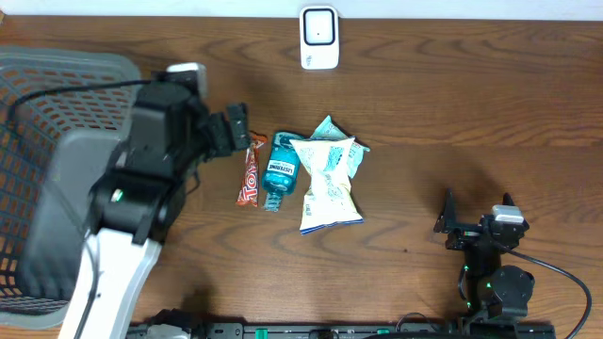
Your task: Scan the item barcode
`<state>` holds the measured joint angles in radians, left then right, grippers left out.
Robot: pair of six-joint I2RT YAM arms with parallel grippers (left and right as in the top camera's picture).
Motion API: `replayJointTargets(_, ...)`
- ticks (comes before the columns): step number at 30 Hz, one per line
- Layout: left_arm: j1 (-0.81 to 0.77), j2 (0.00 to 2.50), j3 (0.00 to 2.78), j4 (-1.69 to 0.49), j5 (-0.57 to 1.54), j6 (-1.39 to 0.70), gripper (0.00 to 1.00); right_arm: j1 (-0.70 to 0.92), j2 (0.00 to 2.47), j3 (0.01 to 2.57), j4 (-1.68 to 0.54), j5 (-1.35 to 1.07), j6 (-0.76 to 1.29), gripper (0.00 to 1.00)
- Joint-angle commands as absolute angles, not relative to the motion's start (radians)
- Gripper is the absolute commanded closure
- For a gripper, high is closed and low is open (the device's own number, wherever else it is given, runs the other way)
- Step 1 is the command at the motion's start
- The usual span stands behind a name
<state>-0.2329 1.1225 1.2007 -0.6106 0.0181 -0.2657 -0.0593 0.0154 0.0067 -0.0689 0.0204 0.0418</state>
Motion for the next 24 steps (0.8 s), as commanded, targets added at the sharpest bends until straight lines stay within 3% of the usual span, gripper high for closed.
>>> replayJointTargets(1,-0.234,1.045,1.209,-0.636,-0.156,-0.271,0.0,-0.058,0.013,0.006,-0.072,0.031,0.051,0.01)
replayJointTargets(11,-0.234,0.814,1.312,-0.65,-0.257,-0.145,0.0,-0.058,0.013,0.006,-0.072,0.031,0.051,0.01)
replayJointTargets(14,-0.234,0.74,1.372,-0.643,-0.257,-0.022,0.0,-0.058,0.013,0.006,-0.072,0.031,0.051,0.01)
replayJointTargets(24,-0.234,0.662,1.483,-0.333,-0.365,0.333,0.0,-0.058,0.013,0.006,-0.072,0.031,0.051,0.01)
